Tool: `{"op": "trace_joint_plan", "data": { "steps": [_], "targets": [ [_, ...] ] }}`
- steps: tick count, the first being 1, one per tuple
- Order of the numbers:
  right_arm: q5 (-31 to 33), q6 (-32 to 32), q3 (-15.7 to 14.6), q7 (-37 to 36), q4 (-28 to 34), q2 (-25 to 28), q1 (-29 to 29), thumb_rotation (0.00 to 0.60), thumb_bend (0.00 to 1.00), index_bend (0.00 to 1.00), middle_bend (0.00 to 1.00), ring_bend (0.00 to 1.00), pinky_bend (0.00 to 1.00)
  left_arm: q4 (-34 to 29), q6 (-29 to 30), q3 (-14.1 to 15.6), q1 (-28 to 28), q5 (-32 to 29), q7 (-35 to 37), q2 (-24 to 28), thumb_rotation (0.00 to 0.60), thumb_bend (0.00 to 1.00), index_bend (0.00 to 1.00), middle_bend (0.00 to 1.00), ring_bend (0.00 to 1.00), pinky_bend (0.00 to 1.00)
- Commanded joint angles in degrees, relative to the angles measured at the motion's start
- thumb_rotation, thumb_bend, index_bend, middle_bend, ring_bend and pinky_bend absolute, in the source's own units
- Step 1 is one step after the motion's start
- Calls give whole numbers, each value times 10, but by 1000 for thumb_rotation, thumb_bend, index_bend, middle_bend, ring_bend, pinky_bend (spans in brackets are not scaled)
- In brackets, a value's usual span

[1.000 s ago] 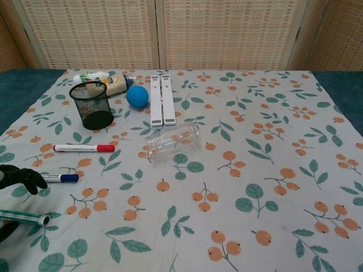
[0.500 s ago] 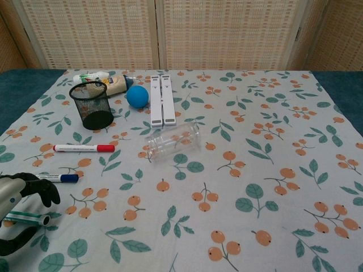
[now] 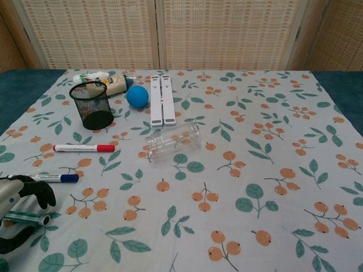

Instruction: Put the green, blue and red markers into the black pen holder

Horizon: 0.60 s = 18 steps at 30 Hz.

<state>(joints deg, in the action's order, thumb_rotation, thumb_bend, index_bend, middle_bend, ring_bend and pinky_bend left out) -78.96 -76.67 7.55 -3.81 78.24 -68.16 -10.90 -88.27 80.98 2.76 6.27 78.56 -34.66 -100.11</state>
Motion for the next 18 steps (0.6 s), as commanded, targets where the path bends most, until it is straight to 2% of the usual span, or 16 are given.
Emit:
{"op": "trace_joint_plan", "data": {
  "steps": [1, 10, 18],
  "targets": [
    [0, 0, 0, 0, 0, 0, 0, 600, 28, 181, 52, 183, 204, 1, -3, 0, -1, -1, 3, 1, 600, 347, 420, 396, 197, 211],
    [0, -2, 0, 1, 0, 0, 0, 600, 28, 184, 52, 183, 204, 8, -5, 1, -3, -1, 7, -1, 600, 347, 442, 421, 205, 212],
    [-1, -3, 0, 2, 2, 0, 1, 600, 28, 189, 53, 183, 204, 43, 2, -16, -1, 1, 18, -14, 600, 347, 484, 466, 227, 217]
  ]
}}
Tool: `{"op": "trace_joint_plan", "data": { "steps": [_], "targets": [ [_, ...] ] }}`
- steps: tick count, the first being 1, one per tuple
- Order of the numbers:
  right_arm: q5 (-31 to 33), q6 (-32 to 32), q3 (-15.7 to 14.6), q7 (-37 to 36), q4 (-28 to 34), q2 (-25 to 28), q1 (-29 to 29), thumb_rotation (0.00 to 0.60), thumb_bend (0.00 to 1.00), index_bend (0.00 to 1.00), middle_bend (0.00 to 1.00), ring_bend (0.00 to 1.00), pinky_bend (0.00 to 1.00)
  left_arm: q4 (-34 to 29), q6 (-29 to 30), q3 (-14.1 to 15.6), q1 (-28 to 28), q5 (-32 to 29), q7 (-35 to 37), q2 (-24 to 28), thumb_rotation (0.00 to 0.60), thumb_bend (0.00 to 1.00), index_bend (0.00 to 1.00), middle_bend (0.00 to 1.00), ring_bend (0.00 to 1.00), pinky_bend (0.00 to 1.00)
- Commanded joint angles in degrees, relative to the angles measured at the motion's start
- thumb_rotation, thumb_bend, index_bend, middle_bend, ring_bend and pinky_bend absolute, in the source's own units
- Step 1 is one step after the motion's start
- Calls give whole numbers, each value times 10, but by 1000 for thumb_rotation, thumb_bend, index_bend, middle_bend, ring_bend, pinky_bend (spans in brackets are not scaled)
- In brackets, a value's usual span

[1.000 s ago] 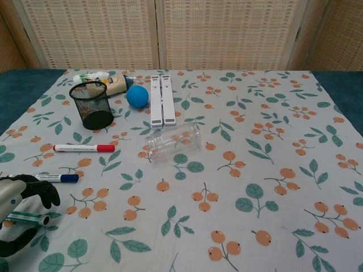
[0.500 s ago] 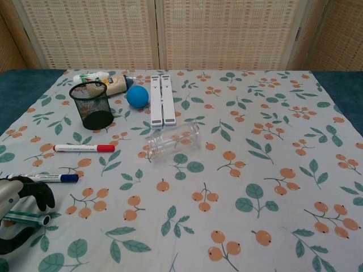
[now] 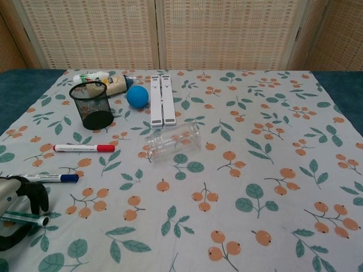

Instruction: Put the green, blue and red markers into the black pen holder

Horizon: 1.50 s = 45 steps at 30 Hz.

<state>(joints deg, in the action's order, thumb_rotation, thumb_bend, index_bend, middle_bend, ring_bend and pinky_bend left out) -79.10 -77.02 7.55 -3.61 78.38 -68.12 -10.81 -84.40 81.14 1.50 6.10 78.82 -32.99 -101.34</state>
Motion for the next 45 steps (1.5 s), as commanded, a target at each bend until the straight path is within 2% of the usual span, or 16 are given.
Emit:
{"op": "trace_joint_plan", "data": {
  "steps": [1, 11, 26, 32, 35, 38, 41, 44, 45],
  "targets": [
    [0, 0, 0, 1, 0, 0, 0, 600, 28, 189, 52, 183, 204, 6, 0, -6, 1, -4, 3, -1, 600, 347, 489, 470, 229, 217],
    [-3, -2, -1, 1, 0, -2, 0, 600, 29, 193, 53, 189, 204, 17, -7, -7, -1, -10, 12, -3, 600, 347, 549, 533, 262, 225],
    [-5, -6, 0, -4, -3, -3, 1, 600, 28, 193, 52, 191, 204, 32, 8, -13, -5, -3, 16, -10, 600, 348, 572, 572, 282, 233],
    [-6, -7, 0, -6, -4, -2, 1, 600, 28, 193, 52, 191, 204, 7, 33, -13, -9, 16, 6, 7, 600, 347, 571, 572, 281, 232],
    [-5, -8, 2, -9, -5, -2, 2, 600, 28, 193, 52, 191, 204, -36, 50, -18, -8, 30, -8, 38, 600, 347, 565, 568, 281, 233],
    [-2, -8, 3, -13, -7, -1, 2, 600, 28, 193, 52, 191, 204, -109, 70, -50, -1, 41, 5, 92, 600, 346, 564, 565, 281, 239],
    [0, -8, 4, -20, -9, 0, 3, 600, 28, 193, 52, 191, 205, -176, 45, -105, 26, 30, 85, 165, 600, 347, 574, 575, 282, 246],
    [-2, -9, 4, -27, -10, 1, 3, 600, 28, 193, 53, 191, 204, -210, -56, -164, 74, -14, 233, 250, 600, 347, 581, 584, 284, 248],
    [-3, -8, 4, -32, -9, 1, 3, 600, 28, 193, 53, 191, 204, -217, -112, -187, 95, -39, 312, 285, 600, 347, 580, 584, 286, 249]
  ]
}}
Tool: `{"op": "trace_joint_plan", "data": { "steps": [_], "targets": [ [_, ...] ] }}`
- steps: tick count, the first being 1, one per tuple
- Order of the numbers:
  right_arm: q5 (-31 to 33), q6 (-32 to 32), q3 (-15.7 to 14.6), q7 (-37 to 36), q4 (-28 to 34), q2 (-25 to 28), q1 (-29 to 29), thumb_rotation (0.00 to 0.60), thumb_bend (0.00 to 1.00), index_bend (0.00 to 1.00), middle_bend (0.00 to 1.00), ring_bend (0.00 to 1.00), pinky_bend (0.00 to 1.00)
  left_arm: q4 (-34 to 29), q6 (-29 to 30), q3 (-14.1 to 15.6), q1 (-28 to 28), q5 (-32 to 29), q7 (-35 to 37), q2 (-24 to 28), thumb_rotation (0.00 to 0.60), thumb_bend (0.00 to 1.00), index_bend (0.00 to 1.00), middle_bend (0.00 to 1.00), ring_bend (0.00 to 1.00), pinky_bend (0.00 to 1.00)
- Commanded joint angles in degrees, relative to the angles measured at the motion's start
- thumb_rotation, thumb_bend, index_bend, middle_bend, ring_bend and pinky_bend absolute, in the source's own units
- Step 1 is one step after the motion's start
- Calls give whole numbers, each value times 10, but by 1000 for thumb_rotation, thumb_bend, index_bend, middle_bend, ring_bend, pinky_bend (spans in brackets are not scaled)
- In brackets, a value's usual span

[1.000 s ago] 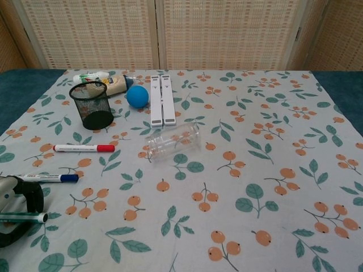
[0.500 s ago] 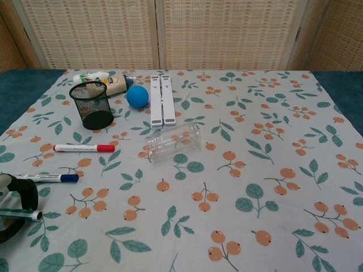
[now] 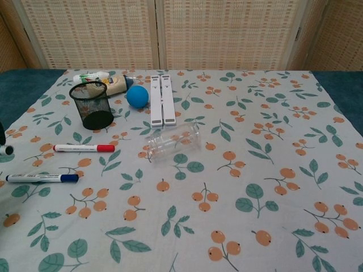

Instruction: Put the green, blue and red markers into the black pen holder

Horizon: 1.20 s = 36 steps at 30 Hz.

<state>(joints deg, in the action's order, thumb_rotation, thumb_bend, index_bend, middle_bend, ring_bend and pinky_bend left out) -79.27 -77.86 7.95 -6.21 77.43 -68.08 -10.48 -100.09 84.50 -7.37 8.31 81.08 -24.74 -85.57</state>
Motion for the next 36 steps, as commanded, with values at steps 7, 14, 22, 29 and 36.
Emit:
{"op": "trace_joint_plan", "data": {
  "steps": [7, 14, 22, 29, 36],
  "targets": [
    [-4, 2, -1, -5, -1, 0, -1, 600, 28, 193, 52, 191, 204, 32, -346, -186, 171, -91, 572, 203, 600, 348, 581, 584, 294, 258],
    [-4, 2, -2, 3, 2, -1, -2, 600, 28, 193, 53, 191, 204, 160, -408, -221, 252, -62, 767, 170, 600, 348, 584, 590, 297, 258],
    [0, -1, 0, 9, 4, 0, 0, 600, 29, 193, 52, 191, 204, 272, -460, -226, 319, -69, 922, 122, 600, 349, 584, 590, 297, 259],
    [3, 3, 1, 10, 3, 0, -1, 600, 28, 195, 53, 191, 204, 346, -478, -206, 341, -63, 1001, 82, 600, 350, 584, 590, 297, 255],
    [5, 5, 1, 12, 1, -2, -2, 600, 28, 196, 53, 191, 204, 389, -469, -182, 347, -48, 1067, 49, 600, 350, 585, 590, 297, 252]
  ]
}}
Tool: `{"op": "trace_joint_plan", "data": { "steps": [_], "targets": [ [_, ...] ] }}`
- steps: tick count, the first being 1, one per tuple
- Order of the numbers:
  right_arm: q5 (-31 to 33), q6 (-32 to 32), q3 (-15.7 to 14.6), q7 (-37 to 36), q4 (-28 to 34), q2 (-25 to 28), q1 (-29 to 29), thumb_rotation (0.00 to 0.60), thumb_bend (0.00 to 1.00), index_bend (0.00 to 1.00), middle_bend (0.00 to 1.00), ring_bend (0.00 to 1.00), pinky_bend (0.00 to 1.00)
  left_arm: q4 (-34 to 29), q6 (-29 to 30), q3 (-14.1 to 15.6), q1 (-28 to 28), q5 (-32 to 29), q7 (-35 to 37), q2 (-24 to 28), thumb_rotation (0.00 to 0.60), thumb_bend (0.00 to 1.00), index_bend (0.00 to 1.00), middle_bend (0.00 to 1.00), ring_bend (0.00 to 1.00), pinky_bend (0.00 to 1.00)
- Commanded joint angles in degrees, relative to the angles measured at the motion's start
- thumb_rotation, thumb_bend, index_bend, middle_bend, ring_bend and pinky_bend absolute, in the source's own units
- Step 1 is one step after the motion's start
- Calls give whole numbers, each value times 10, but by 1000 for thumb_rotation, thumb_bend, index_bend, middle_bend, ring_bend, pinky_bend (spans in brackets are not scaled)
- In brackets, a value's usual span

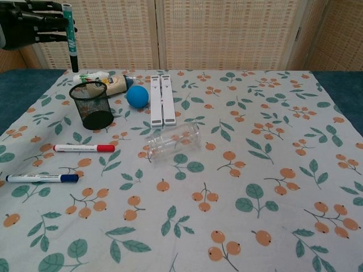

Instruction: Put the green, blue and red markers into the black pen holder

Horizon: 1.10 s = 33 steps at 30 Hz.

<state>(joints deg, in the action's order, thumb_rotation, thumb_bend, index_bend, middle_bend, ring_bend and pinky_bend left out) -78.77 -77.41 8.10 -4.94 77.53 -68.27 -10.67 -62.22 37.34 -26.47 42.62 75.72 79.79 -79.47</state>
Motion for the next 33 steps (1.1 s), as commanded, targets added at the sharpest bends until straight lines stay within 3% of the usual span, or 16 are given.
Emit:
{"op": "trace_joint_plan", "data": {
  "steps": [1, 19, 21, 23, 26, 30, 33],
  "targets": [
    [1, 1, 0, 0, 0, 0, 0, 600, 27, 196, 52, 191, 204, 14, 2, 10, 4, 5, 31, -15, 600, 349, 585, 591, 297, 252],
    [14, 8, 2, 17, 10, 5, 1, 600, 28, 206, 53, 191, 204, 78, -10, 56, 23, 9, 78, -73, 600, 351, 573, 578, 287, 249],
    [13, 8, 2, 17, 10, 5, 1, 600, 28, 206, 53, 191, 204, 88, -7, 69, 27, 25, 69, -76, 600, 351, 518, 504, 246, 230],
    [13, 7, 2, 17, 11, 5, 1, 600, 28, 207, 52, 191, 204, 94, 0, 83, 31, 46, 70, -77, 600, 351, 389, 323, 141, 172],
    [12, 6, 2, 16, 11, 6, 1, 600, 28, 207, 53, 191, 204, 108, 21, 112, 39, 91, 88, -73, 600, 351, 260, 143, 24, 110],
    [12, 5, 2, 15, 12, 7, 2, 600, 28, 208, 52, 191, 204, 109, 52, 144, 42, 128, 60, -59, 600, 356, 220, 60, 0, 92],
    [11, 5, 2, 13, 12, 7, 2, 600, 28, 208, 52, 191, 205, 69, 84, 150, 29, 128, -13, -35, 600, 357, 173, 89, 15, 107]
  ]
}}
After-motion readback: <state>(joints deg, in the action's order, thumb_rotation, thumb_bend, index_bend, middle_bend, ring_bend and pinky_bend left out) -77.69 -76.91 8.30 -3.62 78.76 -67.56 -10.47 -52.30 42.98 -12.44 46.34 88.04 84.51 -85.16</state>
